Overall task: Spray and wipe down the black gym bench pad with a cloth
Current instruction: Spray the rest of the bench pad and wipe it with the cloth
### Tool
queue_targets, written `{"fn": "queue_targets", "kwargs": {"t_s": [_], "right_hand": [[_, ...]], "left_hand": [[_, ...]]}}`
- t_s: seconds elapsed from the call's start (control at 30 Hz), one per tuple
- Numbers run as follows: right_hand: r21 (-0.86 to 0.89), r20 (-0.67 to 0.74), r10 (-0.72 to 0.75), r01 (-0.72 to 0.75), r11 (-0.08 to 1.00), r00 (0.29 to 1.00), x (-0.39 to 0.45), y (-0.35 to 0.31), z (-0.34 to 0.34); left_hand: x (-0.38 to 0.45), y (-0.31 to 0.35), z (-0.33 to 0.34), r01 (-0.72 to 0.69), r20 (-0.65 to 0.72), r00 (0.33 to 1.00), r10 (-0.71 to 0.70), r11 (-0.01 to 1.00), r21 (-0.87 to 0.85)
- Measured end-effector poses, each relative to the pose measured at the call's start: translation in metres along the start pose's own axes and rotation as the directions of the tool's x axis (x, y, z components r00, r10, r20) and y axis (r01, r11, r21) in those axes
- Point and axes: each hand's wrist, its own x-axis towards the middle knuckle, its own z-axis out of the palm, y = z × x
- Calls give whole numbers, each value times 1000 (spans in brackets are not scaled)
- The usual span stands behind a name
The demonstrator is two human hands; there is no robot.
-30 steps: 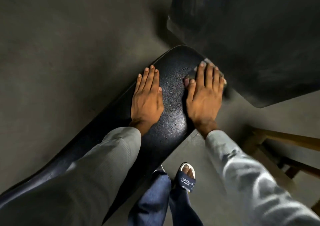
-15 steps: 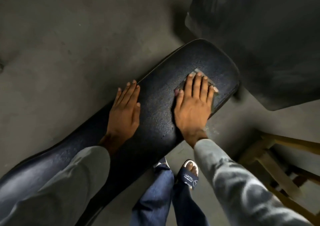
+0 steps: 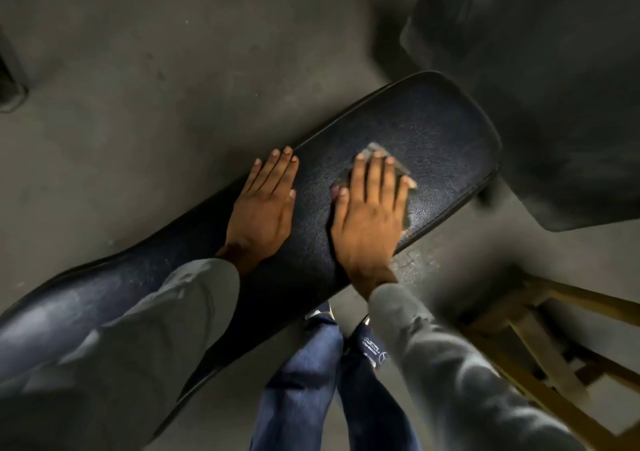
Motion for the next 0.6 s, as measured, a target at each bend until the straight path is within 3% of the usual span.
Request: {"fn": "queue_targets", "kwargs": {"t_s": [0.07,0.13,0.23,0.3,0.43,0.5,0.6], "right_hand": [[5,73,-223,223,975,972,-33,-11,4],[35,132,-427,427,904,894,-68,-1,4],[26,192,-583,590,807,790,-76,28,1],[4,172,-560,568,823,810,-60,25,0],[5,69,-298,298,954,952,-42,-35,11],[23,97,-351,350,936,931,-55,-53,19],[40,166,-607,610,792,777,-86,-30,23]], "left_hand": [[-2,-1,-2,27,-17,999,-27,999,-17],[-10,0,-8,100,-69,992,-104,993,-64],[-40,6,-15,247,-143,954,-262,962,-112],[-66,6,-17,346,-194,912,-360,932,-106],[-103,-5,-13,441,-177,880,-440,897,-38],[-105,-7,-11,431,-156,892,-425,902,3],[-105,-7,-11,443,-157,885,-438,896,0]]}}
